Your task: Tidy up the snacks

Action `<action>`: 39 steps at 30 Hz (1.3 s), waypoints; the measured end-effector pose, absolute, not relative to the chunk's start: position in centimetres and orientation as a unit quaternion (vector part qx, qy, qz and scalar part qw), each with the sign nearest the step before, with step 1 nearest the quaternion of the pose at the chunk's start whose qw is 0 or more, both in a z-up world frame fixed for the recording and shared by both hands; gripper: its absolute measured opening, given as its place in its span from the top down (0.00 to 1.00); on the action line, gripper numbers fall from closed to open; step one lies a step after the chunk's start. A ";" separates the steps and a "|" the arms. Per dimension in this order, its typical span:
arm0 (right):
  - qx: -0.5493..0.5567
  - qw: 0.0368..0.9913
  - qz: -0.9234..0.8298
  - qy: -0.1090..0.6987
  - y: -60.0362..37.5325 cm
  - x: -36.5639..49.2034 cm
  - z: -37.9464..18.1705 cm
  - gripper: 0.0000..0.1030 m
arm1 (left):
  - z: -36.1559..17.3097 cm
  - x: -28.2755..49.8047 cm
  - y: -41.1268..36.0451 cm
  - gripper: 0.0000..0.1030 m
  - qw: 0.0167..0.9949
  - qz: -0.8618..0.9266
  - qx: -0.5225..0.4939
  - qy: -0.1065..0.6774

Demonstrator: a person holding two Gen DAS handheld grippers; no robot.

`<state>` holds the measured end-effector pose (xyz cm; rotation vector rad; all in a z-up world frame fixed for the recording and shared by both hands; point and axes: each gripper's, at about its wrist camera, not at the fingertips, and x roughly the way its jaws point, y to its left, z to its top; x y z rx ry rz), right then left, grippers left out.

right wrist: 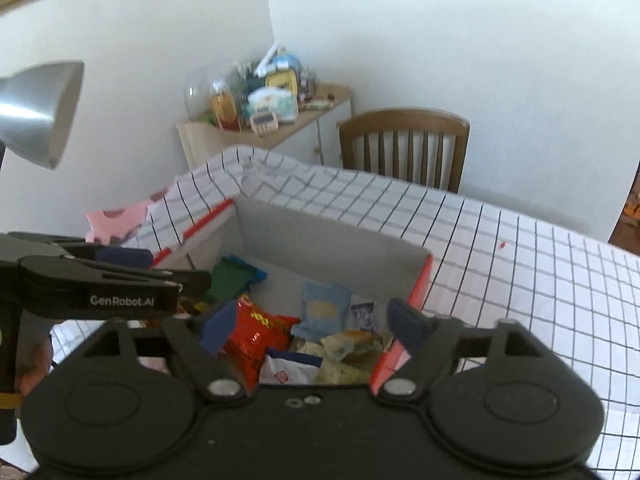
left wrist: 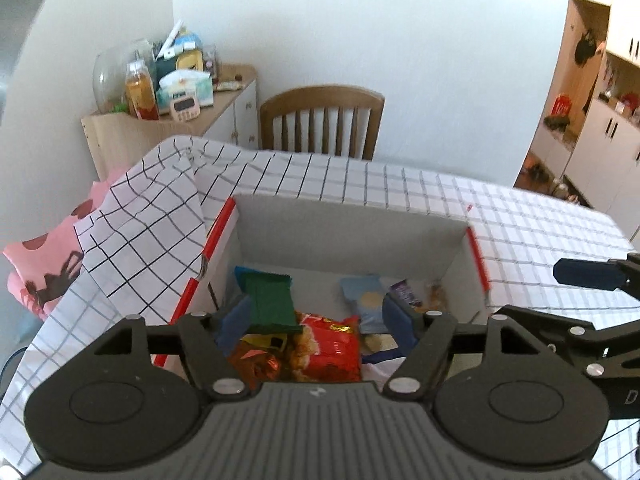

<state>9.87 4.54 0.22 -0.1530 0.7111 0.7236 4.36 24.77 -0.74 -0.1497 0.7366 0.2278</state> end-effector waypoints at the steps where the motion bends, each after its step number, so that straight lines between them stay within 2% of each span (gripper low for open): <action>1: -0.069 0.873 0.347 0.336 4.2 9.6 0.5 0.13 | -0.4 3.9 24.5 0.25 0.927 0.107 -0.073 0.352; 4: -0.065 0.878 0.347 0.323 3.2 8.6 1.2 0.07 | 0.6 2.8 23.7 0.18 0.934 0.103 -0.071 0.334; 10: -0.066 0.885 0.350 0.299 1.8 6.4 2.1 0.00 | 1.6 1.2 21.9 0.12 0.940 0.110 -0.050 0.319; 22: -0.035 0.896 0.338 0.286 -0.2 4.5 2.7 0.00 | 2.7 -1.6 21.3 0.11 0.943 0.085 -0.088 0.309; 39: -0.003 0.902 0.316 0.295 -1.2 3.8 2.2 0.00 | 2.8 -2.5 20.6 0.11 0.940 0.102 -0.078 0.317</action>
